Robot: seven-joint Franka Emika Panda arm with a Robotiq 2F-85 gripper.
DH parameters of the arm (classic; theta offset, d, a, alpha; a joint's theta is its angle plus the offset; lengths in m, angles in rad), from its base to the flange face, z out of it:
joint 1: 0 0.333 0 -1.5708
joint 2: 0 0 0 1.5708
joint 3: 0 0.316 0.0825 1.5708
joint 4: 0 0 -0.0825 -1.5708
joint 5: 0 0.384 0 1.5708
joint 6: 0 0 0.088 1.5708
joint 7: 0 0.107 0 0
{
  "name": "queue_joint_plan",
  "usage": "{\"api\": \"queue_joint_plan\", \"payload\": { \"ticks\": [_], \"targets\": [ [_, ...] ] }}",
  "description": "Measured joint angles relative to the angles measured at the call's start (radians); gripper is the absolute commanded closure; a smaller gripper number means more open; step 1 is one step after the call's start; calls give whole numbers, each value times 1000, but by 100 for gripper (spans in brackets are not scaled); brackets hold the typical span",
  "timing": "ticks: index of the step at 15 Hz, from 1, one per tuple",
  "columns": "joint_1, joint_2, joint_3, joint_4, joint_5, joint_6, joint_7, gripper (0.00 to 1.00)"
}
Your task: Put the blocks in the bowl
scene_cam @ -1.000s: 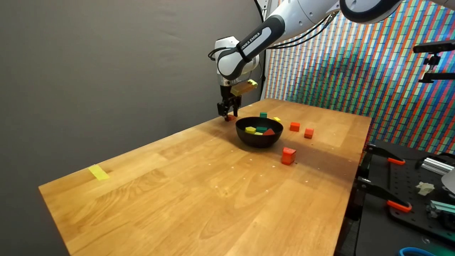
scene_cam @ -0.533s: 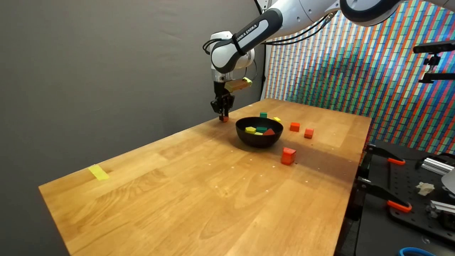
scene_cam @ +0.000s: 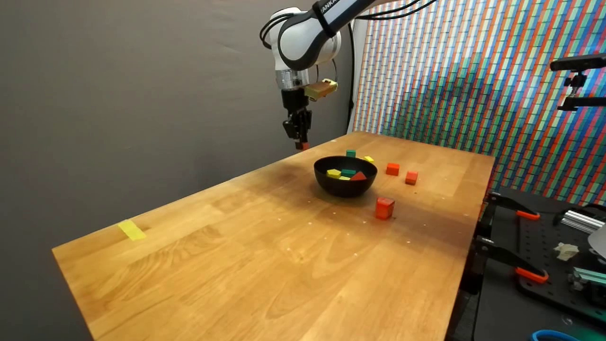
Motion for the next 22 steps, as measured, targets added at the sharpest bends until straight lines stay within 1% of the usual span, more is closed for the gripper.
{"api": "queue_joint_plan", "payload": {
  "ticks": [2,6,8,9,10,12,13,15,17,18,20,22],
  "targets": [
    [17,-76,-12,-95,-15,-14,18,92],
    [20,-217,5,-301,0,-32,18,92],
    [20,-283,9,-405,9,-32,35,40],
    [20,-316,10,-457,10,-28,51,40],
    [20,-348,10,-510,10,-18,72,38],
    [20,-412,10,-617,19,23,110,23],
    [20,-445,10,-671,31,50,123,14],
    [17,-516,10,-780,63,109,134,1],
    [7,-595,10,-889,98,189,143,0],
    [0,-637,10,-944,109,246,141,2],
    [-14,-717,9,-1043,111,346,124,0],
    [-19,-767,9,-1096,111,371,117,0]
  ]
}}
